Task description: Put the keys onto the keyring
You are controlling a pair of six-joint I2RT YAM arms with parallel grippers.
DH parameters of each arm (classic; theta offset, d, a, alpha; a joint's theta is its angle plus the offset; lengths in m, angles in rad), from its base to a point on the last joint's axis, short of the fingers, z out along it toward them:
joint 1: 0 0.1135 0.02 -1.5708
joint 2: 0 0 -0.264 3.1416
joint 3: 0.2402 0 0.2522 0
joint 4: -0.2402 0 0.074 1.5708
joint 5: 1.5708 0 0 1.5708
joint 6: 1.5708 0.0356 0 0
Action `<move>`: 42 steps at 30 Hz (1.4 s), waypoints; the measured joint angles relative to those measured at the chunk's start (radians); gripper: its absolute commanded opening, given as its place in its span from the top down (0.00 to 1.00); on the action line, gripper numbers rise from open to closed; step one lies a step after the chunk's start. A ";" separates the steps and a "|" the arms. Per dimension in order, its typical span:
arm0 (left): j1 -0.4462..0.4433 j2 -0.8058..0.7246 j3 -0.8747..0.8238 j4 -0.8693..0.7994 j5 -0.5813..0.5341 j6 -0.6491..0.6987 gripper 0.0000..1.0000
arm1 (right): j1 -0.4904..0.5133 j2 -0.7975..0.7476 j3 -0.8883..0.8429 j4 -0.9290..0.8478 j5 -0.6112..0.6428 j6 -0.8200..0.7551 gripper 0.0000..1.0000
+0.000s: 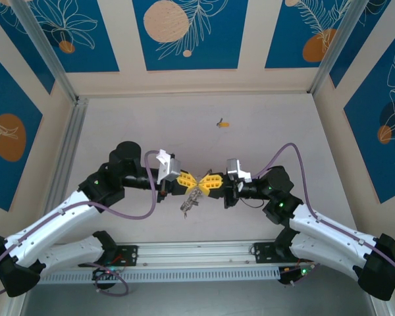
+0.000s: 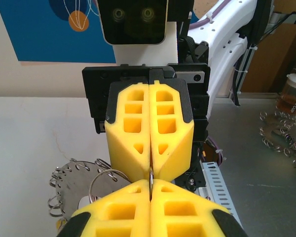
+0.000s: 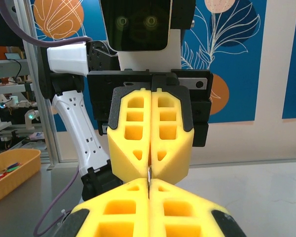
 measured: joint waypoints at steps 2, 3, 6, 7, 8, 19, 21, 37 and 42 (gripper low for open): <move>0.000 -0.001 0.000 0.000 0.000 0.000 1.00 | 0.000 0.000 0.000 0.000 0.000 0.000 1.00; 0.000 -0.004 0.000 0.000 -0.002 0.000 1.00 | 0.000 0.000 0.000 -0.001 0.001 -0.002 1.00; 0.000 -0.012 0.000 -0.005 -0.020 0.002 1.00 | 0.008 -0.004 0.000 -0.018 0.019 -0.021 0.77; 0.000 -0.012 0.000 -0.006 -0.028 0.005 1.00 | 0.014 -0.010 0.000 -0.029 0.026 -0.039 0.71; 0.002 -0.012 0.000 -0.015 -0.035 0.007 1.00 | 0.019 -0.023 0.001 -0.043 0.034 -0.052 0.67; 0.034 -0.015 0.000 -0.080 -0.009 0.034 1.00 | -0.032 -0.243 0.006 -0.309 0.170 -0.148 0.48; 0.035 -0.022 0.002 -0.093 0.019 0.044 1.00 | -0.072 -0.239 0.006 -0.328 0.184 -0.140 0.48; 0.042 -0.013 0.069 -0.113 0.251 0.071 1.00 | -0.289 -0.030 0.043 -0.367 0.214 -0.017 0.36; 0.045 0.006 0.084 -0.109 0.267 0.072 1.00 | -0.377 0.144 0.163 -0.441 0.278 0.034 0.27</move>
